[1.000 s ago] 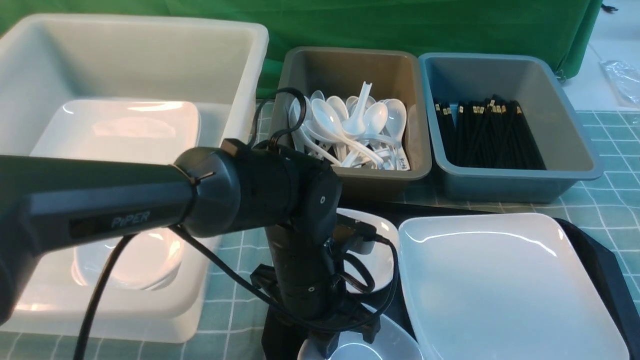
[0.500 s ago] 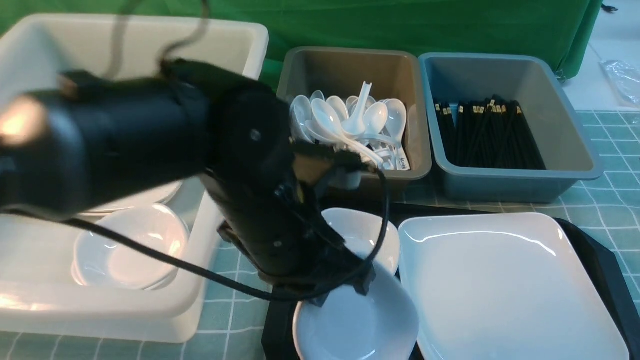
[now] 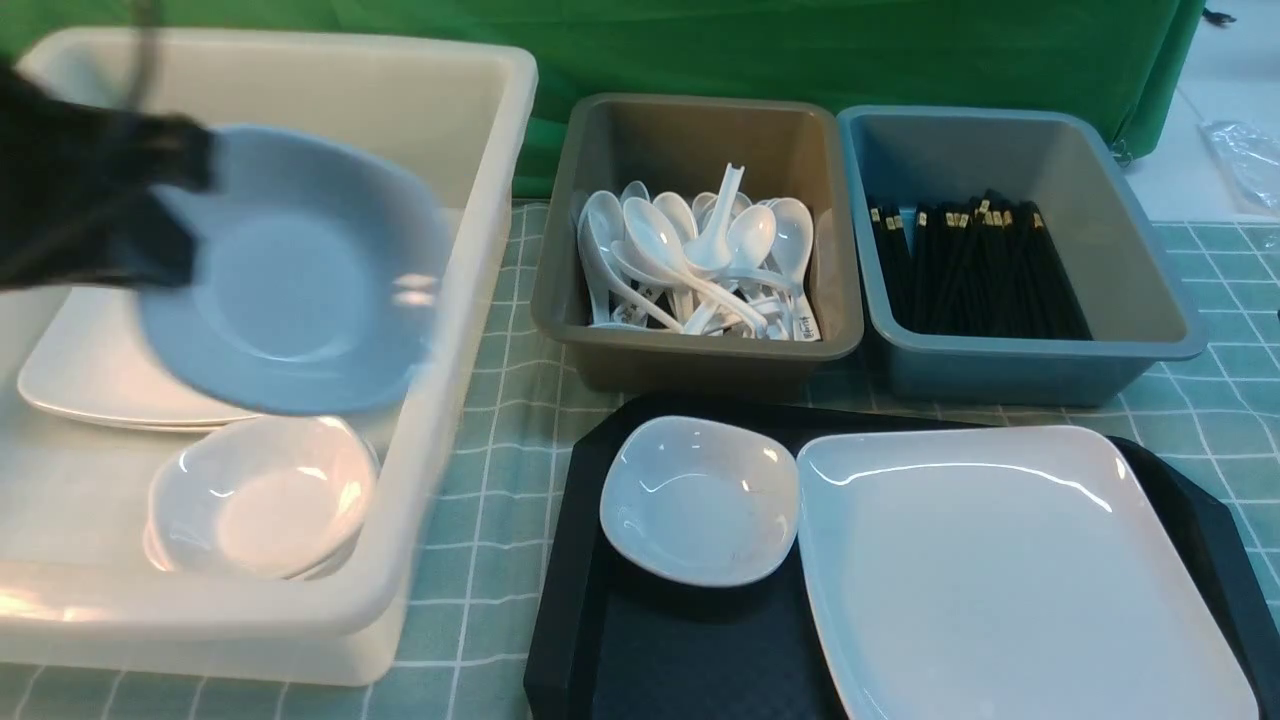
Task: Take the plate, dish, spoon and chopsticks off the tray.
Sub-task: Use the left arm to put the small plate into the large storage box on the left
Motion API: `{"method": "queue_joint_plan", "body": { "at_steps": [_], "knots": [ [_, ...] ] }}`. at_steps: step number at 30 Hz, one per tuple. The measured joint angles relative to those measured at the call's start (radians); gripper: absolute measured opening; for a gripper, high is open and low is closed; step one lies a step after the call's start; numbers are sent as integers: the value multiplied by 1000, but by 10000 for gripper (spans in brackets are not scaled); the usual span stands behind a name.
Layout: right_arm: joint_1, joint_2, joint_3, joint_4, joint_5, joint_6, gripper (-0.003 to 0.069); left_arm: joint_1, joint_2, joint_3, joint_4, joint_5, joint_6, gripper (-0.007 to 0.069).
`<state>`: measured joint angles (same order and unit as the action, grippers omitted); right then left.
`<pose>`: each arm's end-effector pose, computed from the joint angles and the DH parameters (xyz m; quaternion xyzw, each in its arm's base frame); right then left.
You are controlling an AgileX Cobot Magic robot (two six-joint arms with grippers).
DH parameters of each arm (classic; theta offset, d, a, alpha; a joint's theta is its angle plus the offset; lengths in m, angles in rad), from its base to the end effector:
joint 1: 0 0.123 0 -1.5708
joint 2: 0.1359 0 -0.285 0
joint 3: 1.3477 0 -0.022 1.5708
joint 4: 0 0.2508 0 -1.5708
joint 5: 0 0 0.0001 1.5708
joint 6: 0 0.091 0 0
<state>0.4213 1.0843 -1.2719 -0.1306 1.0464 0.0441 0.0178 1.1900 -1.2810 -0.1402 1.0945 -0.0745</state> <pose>0.1890 0.0734 0.4170 -0.1803 0.9014 0.0265 0.3927 0.2292 -0.0072 0.3941 -0.0540 0.9431 -0.0783 0.3186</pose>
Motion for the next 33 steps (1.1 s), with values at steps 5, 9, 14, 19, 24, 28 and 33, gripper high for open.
{"method": "queue_joint_plan", "body": {
  "at_steps": [5,9,14,19,24,28,33],
  "knots": [
    [0,0,0,0,0,0,19,206,95,69,-113,-15,75,17],
    [0,0,0,0,0,0,19,235,198,146,-101,-62,96,17],
    [0,0,0,0,-1,0,19,235,299,171,-135,-77,133,24],
    [0,0,0,0,-1,0,19,235,345,171,-135,-112,146,106],
    [0,0,0,0,-1,0,19,235,352,166,-103,-120,181,366],
    [0,0,0,0,-3,0,19,235,341,95,-23,-36,173,486],
    [0,0,0,0,-6,0,19,232,306,-34,-3,66,130,485]
  ]
}}
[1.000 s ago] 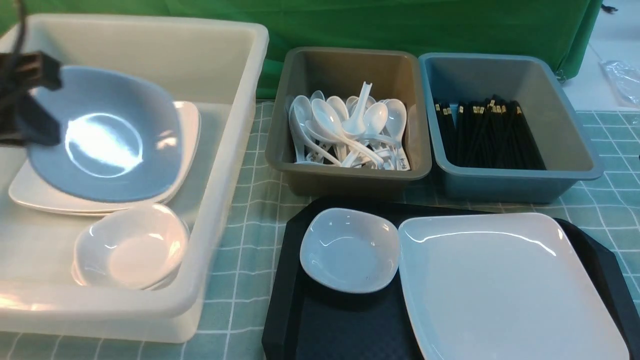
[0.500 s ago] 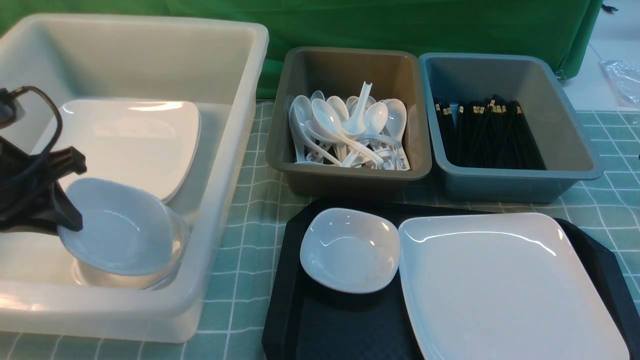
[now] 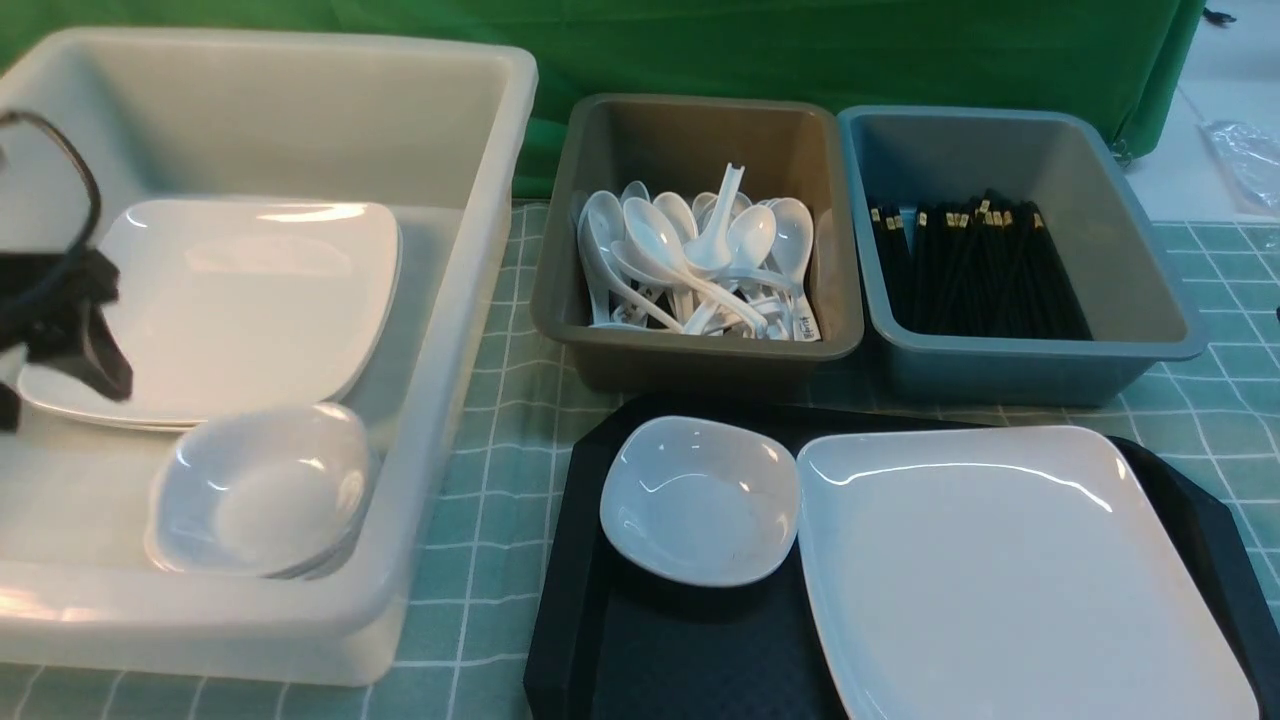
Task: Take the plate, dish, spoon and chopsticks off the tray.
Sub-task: Use the left arm to put the small plate into the large storage box on the left, then use the left arm to grab a small plate from the dinner plate
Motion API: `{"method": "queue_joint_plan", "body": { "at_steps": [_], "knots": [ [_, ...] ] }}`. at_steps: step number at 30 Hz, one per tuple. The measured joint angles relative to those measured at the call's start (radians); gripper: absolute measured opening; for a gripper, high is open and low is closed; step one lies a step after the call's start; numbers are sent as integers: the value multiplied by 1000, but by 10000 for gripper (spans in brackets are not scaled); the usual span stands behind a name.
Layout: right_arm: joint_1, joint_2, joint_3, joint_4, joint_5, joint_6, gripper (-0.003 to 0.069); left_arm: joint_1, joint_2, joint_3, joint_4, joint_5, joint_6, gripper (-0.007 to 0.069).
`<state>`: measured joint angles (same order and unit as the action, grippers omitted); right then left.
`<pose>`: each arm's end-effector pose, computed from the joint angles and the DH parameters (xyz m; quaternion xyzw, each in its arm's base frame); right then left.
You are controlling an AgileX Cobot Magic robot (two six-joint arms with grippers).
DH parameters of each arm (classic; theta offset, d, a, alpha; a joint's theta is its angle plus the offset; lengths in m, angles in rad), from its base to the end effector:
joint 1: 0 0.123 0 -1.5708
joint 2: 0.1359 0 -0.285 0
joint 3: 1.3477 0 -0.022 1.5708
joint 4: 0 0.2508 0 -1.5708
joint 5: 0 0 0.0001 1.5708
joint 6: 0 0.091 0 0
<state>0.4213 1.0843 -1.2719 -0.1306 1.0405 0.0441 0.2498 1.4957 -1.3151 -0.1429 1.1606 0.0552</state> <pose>0.1893 0.0736 0.4174 -0.1803 0.9003 0.0272 0.3953 0.2911 0.0620 0.3203 -0.1134 0.9786 -0.0444 0.1660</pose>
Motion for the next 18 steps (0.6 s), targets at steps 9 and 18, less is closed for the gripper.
{"method": "queue_joint_plan", "body": {
  "at_steps": [9,18],
  "knots": [
    [0,0,0,0,-1,0,19,-460,-66,-49,-97,-48,20,43],
    [0,0,0,0,0,0,19,-926,98,-53,0,-232,16,50]
  ]
}}
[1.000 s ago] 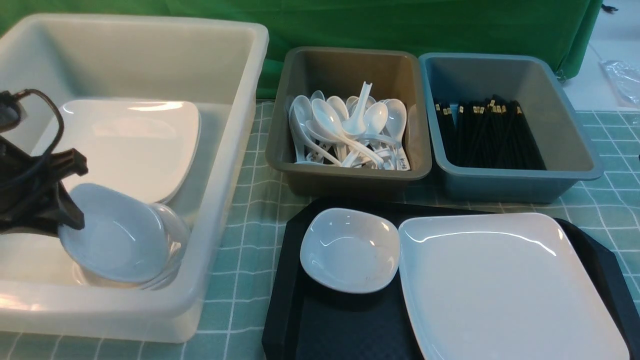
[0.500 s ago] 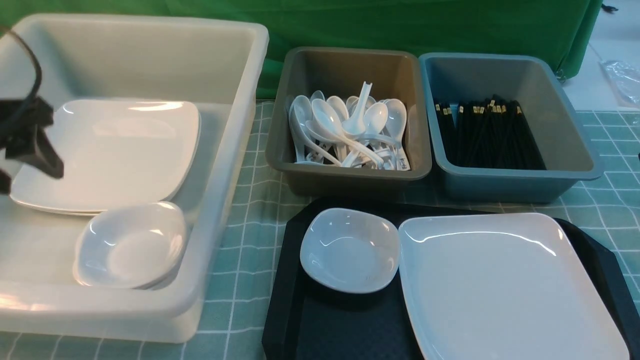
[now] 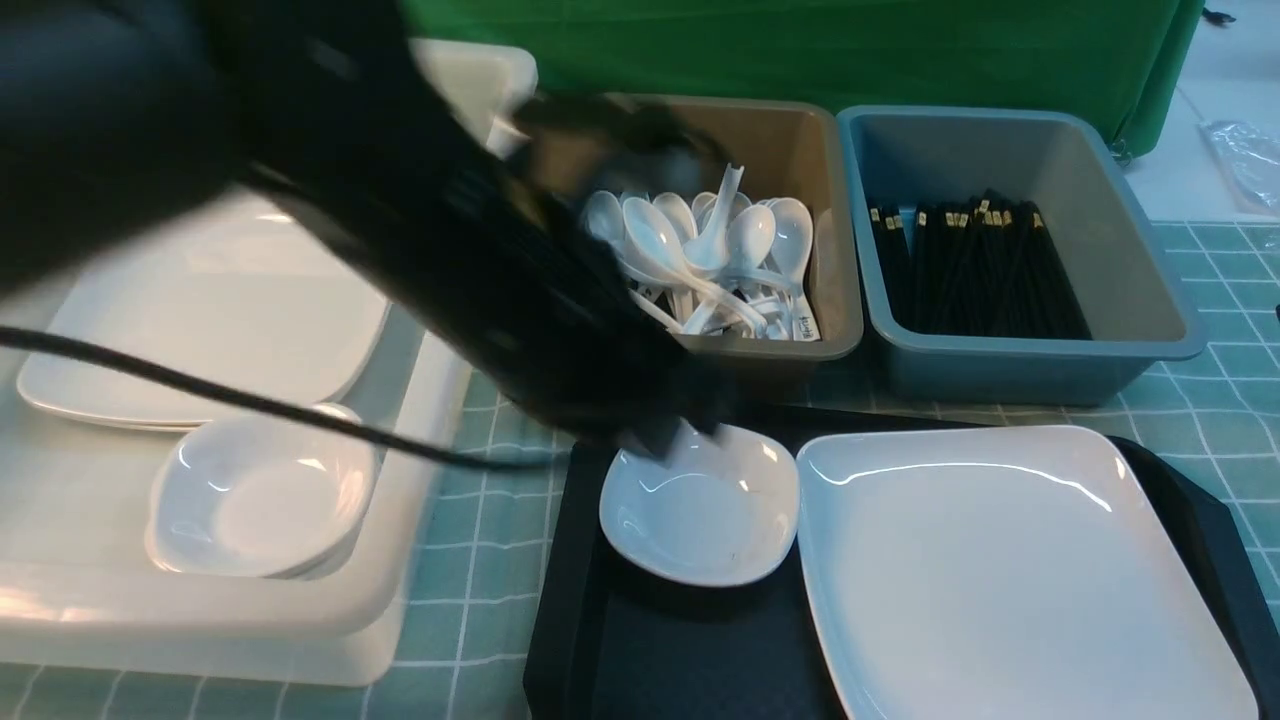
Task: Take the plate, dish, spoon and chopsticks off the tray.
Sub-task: Use the left arm to grab a small plate from the dinner plate
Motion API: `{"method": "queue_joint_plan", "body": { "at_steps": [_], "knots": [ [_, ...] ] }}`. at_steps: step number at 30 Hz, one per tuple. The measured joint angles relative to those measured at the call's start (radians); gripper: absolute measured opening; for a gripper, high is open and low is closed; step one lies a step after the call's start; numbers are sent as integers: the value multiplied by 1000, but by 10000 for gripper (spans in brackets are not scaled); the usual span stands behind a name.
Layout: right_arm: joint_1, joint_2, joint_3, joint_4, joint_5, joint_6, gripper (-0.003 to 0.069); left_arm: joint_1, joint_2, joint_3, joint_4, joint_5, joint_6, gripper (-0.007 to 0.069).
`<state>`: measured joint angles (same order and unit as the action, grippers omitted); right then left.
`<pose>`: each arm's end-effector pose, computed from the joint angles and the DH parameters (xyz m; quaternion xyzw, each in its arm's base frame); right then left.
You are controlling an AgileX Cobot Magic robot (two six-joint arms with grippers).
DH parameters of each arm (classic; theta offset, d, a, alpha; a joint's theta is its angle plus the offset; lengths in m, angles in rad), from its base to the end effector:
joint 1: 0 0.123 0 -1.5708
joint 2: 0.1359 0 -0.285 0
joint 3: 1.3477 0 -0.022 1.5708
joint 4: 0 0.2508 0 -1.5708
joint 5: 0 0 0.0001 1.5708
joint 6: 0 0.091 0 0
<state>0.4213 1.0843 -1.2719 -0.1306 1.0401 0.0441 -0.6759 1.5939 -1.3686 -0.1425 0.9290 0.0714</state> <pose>0.1894 0.0736 0.4174 -0.1803 0.9002 0.0272 0.3955 0.2592 -0.2211 0.3127 0.3274 0.9092 -0.1369 0.2177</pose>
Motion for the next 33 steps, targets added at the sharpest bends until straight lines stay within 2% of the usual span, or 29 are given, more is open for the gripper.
{"method": "queue_joint_plan", "body": {
  "at_steps": [2,3,6,8,9,12,16,19,20,24,29,30,32,33],
  "knots": [
    [0,0,0,0,10,0,20,-65,73,0,68,-37,-1,99],
    [0,0,0,0,18,0,20,-108,122,0,121,-62,-1,147],
    [0,0,0,0,33,0,24,-152,201,0,213,-134,-1,269],
    [0,0,0,0,48,0,28,-167,251,0,248,-183,-1,366],
    [0,0,0,0,49,0,28,-168,260,0,254,-188,-1,376],
    [0,0,0,0,56,0,33,-171,321,0,284,-247,-1,521],
    [0,0,0,0,58,0,35,-171,366,0,336,-275,-4,584],
    [0,0,0,0,58,0,35,-171,381,0,386,-278,-36,580],
    [0,0,0,0,58,0,35,-171,391,0,439,-278,-71,561],
    [0,0,0,0,58,0,35,-171,402,0,490,-278,-103,503],
    [0,0,0,0,58,0,35,-171,414,0,475,-280,-108,300],
    [0,0,0,0,58,0,35,-171,414,0,473,-281,-108,292],
    [0,0,0,0,57,0,35,-174,412,-4,473,-302,-106,188],
    [0,0,0,0,57,0,35,-176,409,-9,475,-305,-111,165]
  ]
}}
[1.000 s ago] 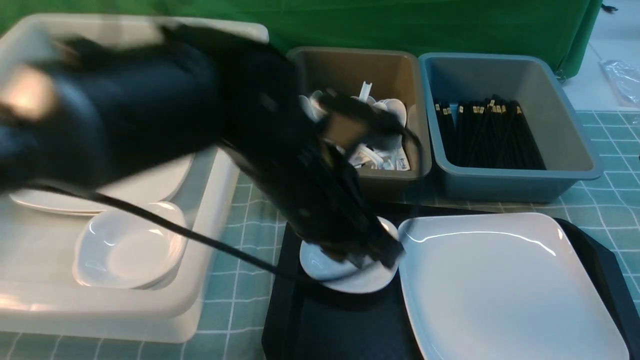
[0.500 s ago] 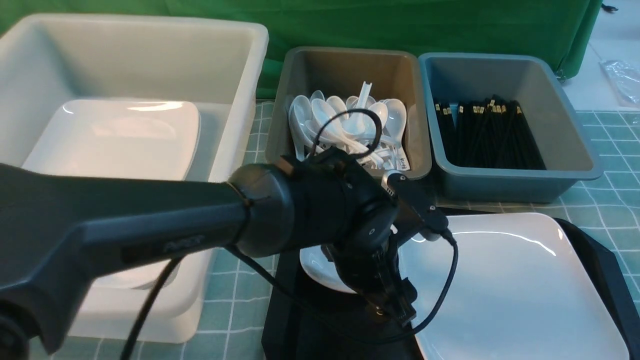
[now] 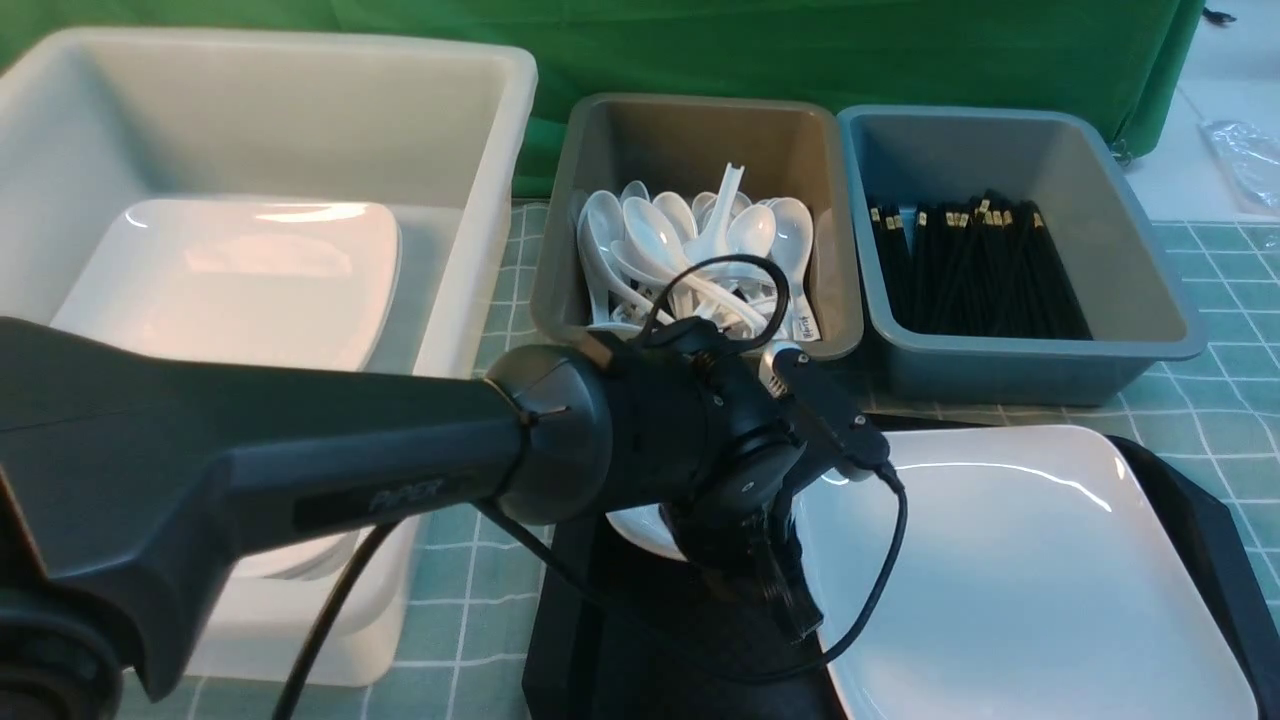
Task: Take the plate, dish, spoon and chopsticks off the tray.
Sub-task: Use the left arm to grab a small plate from the dinner plate, then use the left arm to put the small plate into the large storage box on the left
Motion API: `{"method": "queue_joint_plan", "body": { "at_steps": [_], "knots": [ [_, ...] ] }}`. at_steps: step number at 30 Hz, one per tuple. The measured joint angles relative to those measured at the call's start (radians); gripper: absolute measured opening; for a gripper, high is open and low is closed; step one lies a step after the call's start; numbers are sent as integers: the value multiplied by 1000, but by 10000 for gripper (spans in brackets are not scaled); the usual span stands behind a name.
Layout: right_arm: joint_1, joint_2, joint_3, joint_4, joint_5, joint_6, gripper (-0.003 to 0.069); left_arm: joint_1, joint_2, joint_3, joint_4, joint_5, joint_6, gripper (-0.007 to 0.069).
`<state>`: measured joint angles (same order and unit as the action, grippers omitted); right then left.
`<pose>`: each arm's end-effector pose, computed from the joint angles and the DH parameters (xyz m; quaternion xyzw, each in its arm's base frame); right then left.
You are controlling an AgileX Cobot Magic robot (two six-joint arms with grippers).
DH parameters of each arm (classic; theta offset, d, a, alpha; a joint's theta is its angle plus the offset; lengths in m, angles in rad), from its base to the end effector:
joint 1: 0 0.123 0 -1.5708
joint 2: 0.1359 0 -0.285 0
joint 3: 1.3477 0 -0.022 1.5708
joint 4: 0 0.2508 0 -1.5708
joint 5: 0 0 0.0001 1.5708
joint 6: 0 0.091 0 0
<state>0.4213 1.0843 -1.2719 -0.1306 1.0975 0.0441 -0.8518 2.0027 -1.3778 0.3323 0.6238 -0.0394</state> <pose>0.1861 0.0718 0.4138 -0.1805 0.9112 0.0209 0.3698 0.2881 -0.3028 0.1727 0.4843 0.8429 0.0236 0.2334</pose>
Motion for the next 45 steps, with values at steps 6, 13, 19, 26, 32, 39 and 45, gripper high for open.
{"method": "queue_joint_plan", "body": {
  "at_steps": [6,13,19,26,32,39,45],
  "knots": [
    [0,0,0,0,0,0,35,-3,-25,-3,-14,90,-28,145],
    [0,0,0,0,0,0,35,-2,-121,-1,-51,159,-71,37],
    [0,0,0,0,-3,0,42,-2,-210,8,-73,177,-97,20],
    [0,0,0,0,-6,0,47,0,-373,8,-82,179,-128,20],
    [0,0,0,0,-7,0,53,26,-510,-42,-92,209,-147,20],
    [0,0,0,0,-31,0,55,263,-655,-101,-25,393,-211,20],
    [0,0,0,1,-37,0,63,534,-657,50,-107,394,-202,20]
  ]
}}
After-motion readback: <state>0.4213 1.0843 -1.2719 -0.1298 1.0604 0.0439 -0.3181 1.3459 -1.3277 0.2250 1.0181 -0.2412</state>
